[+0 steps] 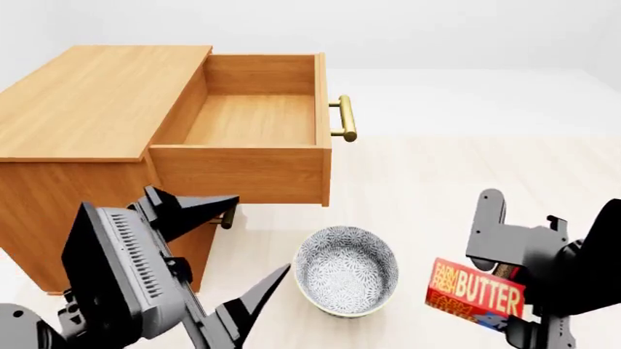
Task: Put the butter at the back in the top drawer of the cabinet and close it.
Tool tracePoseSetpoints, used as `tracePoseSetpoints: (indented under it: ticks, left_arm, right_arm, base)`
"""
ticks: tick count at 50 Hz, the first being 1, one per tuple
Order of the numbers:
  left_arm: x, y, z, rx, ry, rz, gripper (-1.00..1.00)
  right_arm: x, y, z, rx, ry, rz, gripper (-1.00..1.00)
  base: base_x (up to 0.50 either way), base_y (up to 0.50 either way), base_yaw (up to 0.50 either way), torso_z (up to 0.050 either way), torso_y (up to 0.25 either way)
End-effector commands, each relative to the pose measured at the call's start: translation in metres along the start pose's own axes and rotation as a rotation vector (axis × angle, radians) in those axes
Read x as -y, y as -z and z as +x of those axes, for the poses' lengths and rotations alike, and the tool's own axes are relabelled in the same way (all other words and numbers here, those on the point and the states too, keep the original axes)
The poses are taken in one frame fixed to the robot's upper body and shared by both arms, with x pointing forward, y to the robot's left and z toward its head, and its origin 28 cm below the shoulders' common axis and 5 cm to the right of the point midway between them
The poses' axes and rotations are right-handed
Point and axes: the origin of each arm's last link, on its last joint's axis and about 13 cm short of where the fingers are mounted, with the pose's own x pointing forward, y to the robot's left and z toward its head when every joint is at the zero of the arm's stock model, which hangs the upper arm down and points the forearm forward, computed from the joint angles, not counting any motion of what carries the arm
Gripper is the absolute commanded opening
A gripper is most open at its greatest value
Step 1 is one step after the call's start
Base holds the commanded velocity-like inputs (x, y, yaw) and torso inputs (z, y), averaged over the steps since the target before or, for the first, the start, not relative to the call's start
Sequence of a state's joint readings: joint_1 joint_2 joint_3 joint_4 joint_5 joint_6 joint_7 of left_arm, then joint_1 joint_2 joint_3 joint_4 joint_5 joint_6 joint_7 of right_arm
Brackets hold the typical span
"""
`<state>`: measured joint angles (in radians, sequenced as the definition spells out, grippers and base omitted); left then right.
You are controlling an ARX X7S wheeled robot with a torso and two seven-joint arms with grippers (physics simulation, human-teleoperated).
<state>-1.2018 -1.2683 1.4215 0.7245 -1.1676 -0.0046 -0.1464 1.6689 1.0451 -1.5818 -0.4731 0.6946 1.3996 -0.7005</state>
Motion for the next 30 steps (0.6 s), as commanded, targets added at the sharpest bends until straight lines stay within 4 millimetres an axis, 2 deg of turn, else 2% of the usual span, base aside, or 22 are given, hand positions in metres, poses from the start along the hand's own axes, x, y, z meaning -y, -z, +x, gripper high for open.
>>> tracePoseSetpoints:
  ticks: [1, 21, 30]
  left_arm:
    - [-0.015, -0.015, 0.009, -0.095, 0.096, 0.05, 1.0]
    - [-0.019, -0.022, 0.015, -0.229, 0.186, 0.133, 1.0]
    - [-0.019, -0.023, 0.019, -0.293, 0.263, 0.154, 1.0]
  right_arm:
    - [-0.005, -0.009, -0.028, 0.001, 0.068, -0.056, -1.0]
    - [-0.018, -0.026, -0.061, -0.031, 0.121, -0.124, -1.0]
    - [-0.021, -0.037, -0.064, -0.053, 0.128, -0.165, -1.0]
  base:
    - [0.0, 0.0, 0.0, 0.0, 0.0]
    - [0.0, 0.0, 0.0, 0.001, 0.001]
    - [0.0, 0.0, 0.0, 0.0, 0.001]
